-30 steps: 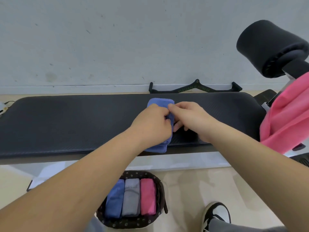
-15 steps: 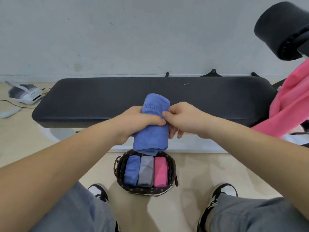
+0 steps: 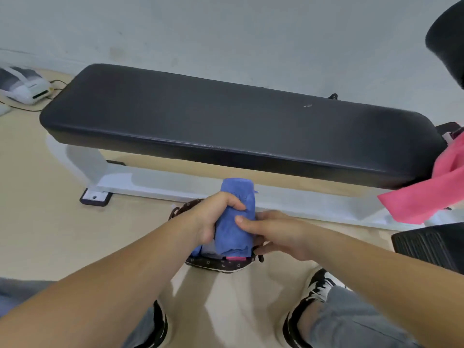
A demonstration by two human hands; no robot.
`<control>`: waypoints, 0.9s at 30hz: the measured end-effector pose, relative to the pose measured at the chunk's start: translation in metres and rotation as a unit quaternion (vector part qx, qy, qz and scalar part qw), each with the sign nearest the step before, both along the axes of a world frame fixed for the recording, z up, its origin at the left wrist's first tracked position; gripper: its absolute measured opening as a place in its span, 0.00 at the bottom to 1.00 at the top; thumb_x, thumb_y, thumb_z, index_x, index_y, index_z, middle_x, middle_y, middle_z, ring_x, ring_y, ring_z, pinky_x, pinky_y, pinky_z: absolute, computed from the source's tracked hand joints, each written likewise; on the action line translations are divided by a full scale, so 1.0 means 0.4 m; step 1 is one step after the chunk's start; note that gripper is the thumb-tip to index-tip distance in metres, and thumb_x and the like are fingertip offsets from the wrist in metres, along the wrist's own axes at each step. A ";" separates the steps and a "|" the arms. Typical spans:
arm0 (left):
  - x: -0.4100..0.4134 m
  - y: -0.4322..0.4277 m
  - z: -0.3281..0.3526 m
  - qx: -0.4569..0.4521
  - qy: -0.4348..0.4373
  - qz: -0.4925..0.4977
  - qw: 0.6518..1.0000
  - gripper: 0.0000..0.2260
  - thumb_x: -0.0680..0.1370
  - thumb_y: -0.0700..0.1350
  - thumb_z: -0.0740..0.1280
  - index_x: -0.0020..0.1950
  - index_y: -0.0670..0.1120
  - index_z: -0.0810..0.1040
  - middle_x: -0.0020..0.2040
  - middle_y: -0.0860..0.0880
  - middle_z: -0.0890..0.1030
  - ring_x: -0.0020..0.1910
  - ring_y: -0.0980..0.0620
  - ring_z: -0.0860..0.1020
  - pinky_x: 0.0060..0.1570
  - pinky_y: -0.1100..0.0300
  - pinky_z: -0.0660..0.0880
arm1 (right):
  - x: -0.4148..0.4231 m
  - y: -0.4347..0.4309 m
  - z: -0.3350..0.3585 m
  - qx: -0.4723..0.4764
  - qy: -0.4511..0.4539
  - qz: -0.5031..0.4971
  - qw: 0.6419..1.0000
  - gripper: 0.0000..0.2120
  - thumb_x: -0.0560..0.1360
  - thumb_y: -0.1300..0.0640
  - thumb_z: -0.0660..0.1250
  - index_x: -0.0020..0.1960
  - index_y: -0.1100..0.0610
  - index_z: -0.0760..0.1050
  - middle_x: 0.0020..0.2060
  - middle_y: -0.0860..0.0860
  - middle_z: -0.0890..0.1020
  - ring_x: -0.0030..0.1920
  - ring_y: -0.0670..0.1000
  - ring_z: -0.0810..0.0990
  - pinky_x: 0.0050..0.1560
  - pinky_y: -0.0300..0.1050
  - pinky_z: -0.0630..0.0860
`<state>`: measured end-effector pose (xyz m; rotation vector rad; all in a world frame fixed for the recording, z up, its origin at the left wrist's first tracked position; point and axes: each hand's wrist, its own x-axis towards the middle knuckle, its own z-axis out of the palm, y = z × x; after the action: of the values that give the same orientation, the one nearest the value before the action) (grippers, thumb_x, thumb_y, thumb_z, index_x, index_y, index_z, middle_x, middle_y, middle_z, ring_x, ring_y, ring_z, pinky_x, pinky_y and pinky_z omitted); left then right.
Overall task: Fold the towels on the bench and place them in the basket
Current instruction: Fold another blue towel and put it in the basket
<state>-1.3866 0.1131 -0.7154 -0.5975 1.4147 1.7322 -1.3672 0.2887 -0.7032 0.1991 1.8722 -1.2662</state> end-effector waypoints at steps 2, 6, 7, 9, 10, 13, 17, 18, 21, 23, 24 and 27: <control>-0.014 -0.014 -0.055 -0.022 -0.017 -0.002 1.000 0.19 0.68 0.41 0.73 0.58 0.38 0.83 0.57 0.37 0.85 0.54 0.38 0.85 0.65 0.41 0.77 | -0.017 -0.026 -0.070 -0.002 -0.030 -0.027 0.999 0.17 0.78 0.50 0.73 0.65 0.53 0.79 0.56 0.53 0.87 0.59 0.56 0.85 0.64 0.56 0.80; -0.030 -0.081 -0.175 -0.085 -0.007 0.029 0.996 0.18 0.68 0.40 0.76 0.57 0.41 0.84 0.49 0.40 0.88 0.51 0.39 0.86 0.58 0.40 0.81 | -0.072 -0.112 -0.226 -0.003 -0.107 -0.042 0.993 0.17 0.76 0.60 0.71 0.64 0.52 0.78 0.56 0.52 0.87 0.59 0.55 0.85 0.64 0.56 0.80; -0.029 -0.098 -0.201 -0.106 0.003 0.039 0.994 0.16 0.69 0.40 0.76 0.56 0.41 0.84 0.48 0.41 0.88 0.50 0.40 0.87 0.57 0.40 0.82 | -0.076 -0.129 -0.259 0.008 -0.122 -0.051 0.991 0.19 0.74 0.61 0.71 0.64 0.53 0.78 0.57 0.53 0.87 0.59 0.56 0.85 0.64 0.56 0.80; -0.035 -0.145 -0.268 -0.154 0.022 0.068 0.985 0.13 0.70 0.41 0.76 0.53 0.41 0.84 0.46 0.42 0.88 0.48 0.41 0.87 0.56 0.41 0.83 | -0.094 -0.179 -0.338 0.022 -0.135 -0.089 0.987 0.21 0.70 0.63 0.70 0.63 0.56 0.79 0.56 0.56 0.86 0.58 0.58 0.84 0.63 0.60 0.80; -0.041 -0.167 -0.300 -0.187 0.036 0.088 0.978 0.11 0.69 0.41 0.75 0.50 0.41 0.83 0.45 0.43 0.88 0.47 0.41 0.86 0.55 0.43 0.83 | -0.103 -0.201 -0.374 0.022 -0.133 -0.117 0.984 0.19 0.72 0.65 0.68 0.62 0.58 0.79 0.56 0.58 0.86 0.58 0.60 0.84 0.62 0.61 0.80; -0.063 -0.215 -0.364 -0.328 0.085 0.106 0.935 0.07 0.66 0.42 0.67 0.43 0.46 0.76 0.42 0.46 0.82 0.46 0.41 0.83 0.52 0.50 0.82 | -0.132 -0.258 -0.466 0.005 -0.142 -0.206 0.968 0.14 0.78 0.68 0.65 0.62 0.59 0.77 0.55 0.60 0.85 0.53 0.59 0.85 0.49 0.55 0.84; -0.075 -0.206 -0.372 -0.460 0.262 -0.073 0.845 0.12 0.76 0.38 0.64 0.57 0.49 0.77 0.54 0.51 0.77 0.51 0.48 0.78 0.51 0.58 0.74 | -0.150 -0.308 -0.543 0.018 -0.148 -0.214 0.965 0.07 0.80 0.70 0.63 0.53 0.61 0.76 0.45 0.59 0.83 0.41 0.55 0.82 0.32 0.42 0.79; -0.078 -0.194 -0.373 -0.473 0.308 -0.138 0.814 0.14 0.77 0.39 0.64 0.61 0.49 0.77 0.58 0.51 0.76 0.53 0.48 0.78 0.52 0.58 0.74 | -0.149 -0.318 -0.554 0.028 -0.146 -0.204 0.968 0.07 0.80 0.70 0.62 0.48 0.61 0.76 0.38 0.58 0.81 0.36 0.54 0.81 0.28 0.39 0.77; -0.087 -0.162 -0.401 -0.475 0.335 -0.331 0.743 0.23 0.76 0.40 0.67 0.71 0.47 0.72 0.73 0.52 0.67 0.61 0.46 0.77 0.53 0.52 0.78 | -0.142 -0.331 -0.569 0.012 -0.173 -0.195 0.965 0.10 0.80 0.67 0.59 0.53 0.56 0.77 0.36 0.55 0.83 0.33 0.52 0.81 0.33 0.43 0.80; -0.087 -0.154 -0.421 -0.488 0.297 -0.425 0.702 0.32 0.74 0.43 0.73 0.76 0.46 0.65 0.79 0.51 0.57 0.65 0.44 0.75 0.46 0.50 0.78 | -0.142 -0.320 -0.570 -0.009 -0.179 -0.178 0.968 0.15 0.77 0.67 0.61 0.57 0.52 0.78 0.42 0.54 0.85 0.40 0.53 0.84 0.45 0.51 0.85; -0.084 -0.154 -0.431 -0.498 0.283 -0.451 0.684 0.36 0.74 0.45 0.74 0.78 0.46 0.61 0.82 0.50 0.51 0.67 0.43 0.73 0.47 0.50 0.78 | -0.142 -0.312 -0.570 -0.009 -0.176 -0.157 0.972 0.16 0.77 0.67 0.62 0.57 0.50 0.78 0.45 0.53 0.86 0.45 0.55 0.85 0.52 0.55 0.85; -0.071 -0.156 -0.455 -0.512 0.278 -0.477 0.658 0.44 0.75 0.49 0.75 0.82 0.44 0.51 0.84 0.48 0.42 0.75 0.41 0.66 0.57 0.48 0.79 | -0.142 -0.288 -0.562 -0.024 -0.182 -0.114 0.976 0.16 0.76 0.69 0.63 0.54 0.49 0.77 0.48 0.54 0.86 0.50 0.57 0.86 0.59 0.57 0.82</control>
<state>-1.4152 0.0507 -0.8976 0.2521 2.4866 0.1020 -1.4239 0.1733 -0.9281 0.5939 1.5329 -1.3244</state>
